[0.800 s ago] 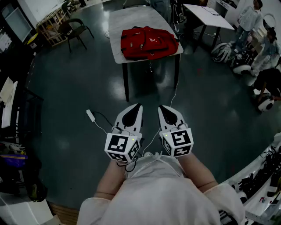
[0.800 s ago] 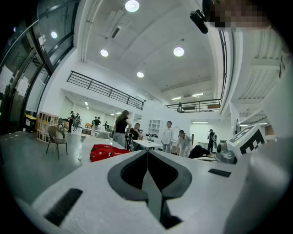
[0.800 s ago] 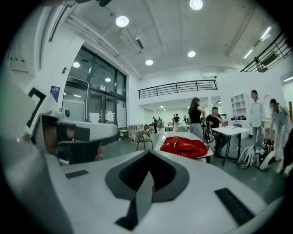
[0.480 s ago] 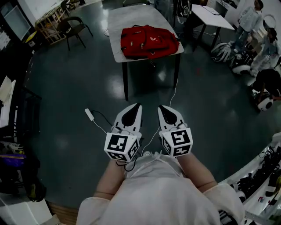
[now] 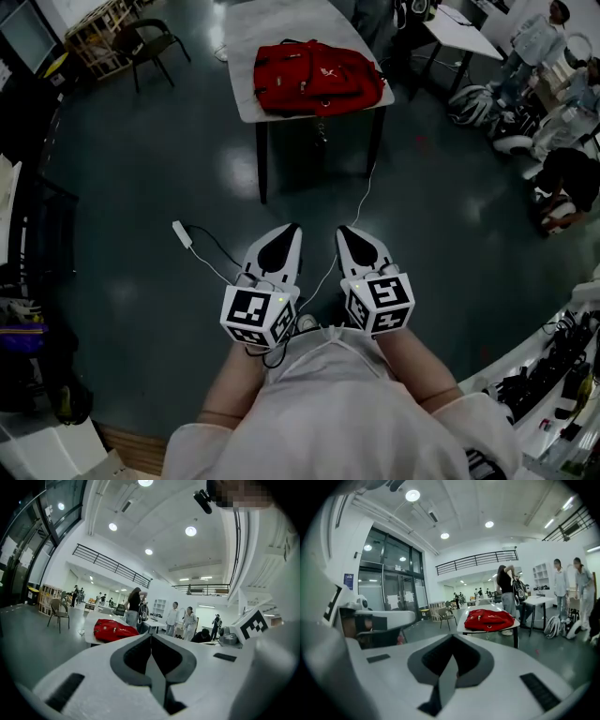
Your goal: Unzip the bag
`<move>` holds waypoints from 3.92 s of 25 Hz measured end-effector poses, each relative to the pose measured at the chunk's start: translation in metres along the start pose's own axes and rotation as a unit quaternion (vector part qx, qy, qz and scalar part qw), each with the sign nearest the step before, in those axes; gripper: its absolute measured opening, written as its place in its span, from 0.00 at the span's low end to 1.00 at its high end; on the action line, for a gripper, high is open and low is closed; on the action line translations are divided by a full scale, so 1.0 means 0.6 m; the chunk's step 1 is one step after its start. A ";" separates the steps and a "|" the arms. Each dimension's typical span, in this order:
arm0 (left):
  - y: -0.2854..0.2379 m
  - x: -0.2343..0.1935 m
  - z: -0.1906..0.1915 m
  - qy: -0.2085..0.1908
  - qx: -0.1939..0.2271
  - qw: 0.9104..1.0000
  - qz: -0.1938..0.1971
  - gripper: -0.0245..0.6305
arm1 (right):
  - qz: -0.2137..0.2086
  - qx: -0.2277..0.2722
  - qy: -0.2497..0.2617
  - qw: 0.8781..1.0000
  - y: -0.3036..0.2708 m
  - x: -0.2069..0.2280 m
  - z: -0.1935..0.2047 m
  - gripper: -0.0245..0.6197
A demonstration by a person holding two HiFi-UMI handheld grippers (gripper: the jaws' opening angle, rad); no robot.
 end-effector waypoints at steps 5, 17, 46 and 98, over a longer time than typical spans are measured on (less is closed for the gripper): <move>-0.033 -0.031 0.010 0.004 -0.006 1.000 -0.017 0.07 | -0.003 -0.004 -0.014 1.000 -0.049 0.035 0.003 0.08; -0.244 -0.097 0.019 -0.040 -0.041 0.997 -0.042 0.07 | -0.019 -0.031 -0.017 0.999 -0.247 0.203 -0.025 0.08; -0.651 -0.322 0.172 -0.046 -0.113 0.990 -0.072 0.07 | -0.053 -0.151 -0.021 0.987 -0.618 0.465 0.028 0.08; -0.742 -0.467 0.395 -0.055 -0.221 0.972 -0.056 0.07 | -0.086 -0.310 0.040 0.946 -0.765 0.510 0.269 0.09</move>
Point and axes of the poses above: the fingertips, and each gripper's own axes: y backward along the fingers, x to its right, z out of its underside, the point moved 8 cm from there along y, backward along the fingers, and after that the axes turned 10 degrees about x, right-handed, at the moved point
